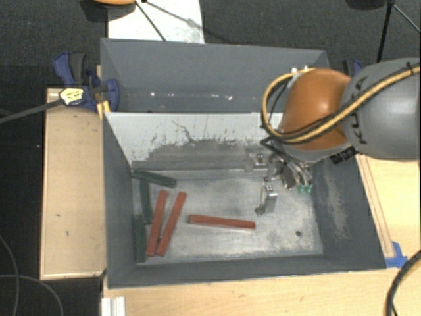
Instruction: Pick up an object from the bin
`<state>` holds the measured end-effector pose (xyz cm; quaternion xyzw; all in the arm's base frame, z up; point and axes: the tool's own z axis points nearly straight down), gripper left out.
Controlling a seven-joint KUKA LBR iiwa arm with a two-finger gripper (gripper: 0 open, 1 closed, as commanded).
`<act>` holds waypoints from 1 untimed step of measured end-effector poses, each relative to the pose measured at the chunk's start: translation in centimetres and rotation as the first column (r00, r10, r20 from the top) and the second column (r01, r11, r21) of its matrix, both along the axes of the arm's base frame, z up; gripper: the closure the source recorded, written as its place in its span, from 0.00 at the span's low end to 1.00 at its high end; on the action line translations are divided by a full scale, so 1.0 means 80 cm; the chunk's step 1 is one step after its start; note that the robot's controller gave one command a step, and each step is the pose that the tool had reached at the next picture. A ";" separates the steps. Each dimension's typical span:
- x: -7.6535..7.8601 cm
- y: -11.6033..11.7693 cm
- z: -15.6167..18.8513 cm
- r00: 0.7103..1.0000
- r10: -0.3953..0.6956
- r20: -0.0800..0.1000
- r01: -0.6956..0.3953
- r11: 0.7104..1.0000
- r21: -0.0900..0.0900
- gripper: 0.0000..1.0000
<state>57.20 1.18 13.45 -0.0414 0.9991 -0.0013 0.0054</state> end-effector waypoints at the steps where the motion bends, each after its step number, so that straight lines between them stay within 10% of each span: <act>1: -0.079 0.043 0.004 0.999 -0.051 -0.011 0.051 0.999 0.003 0.00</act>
Offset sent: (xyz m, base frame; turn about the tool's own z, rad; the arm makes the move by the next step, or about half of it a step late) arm -0.0600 0.0598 -0.0107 -0.0670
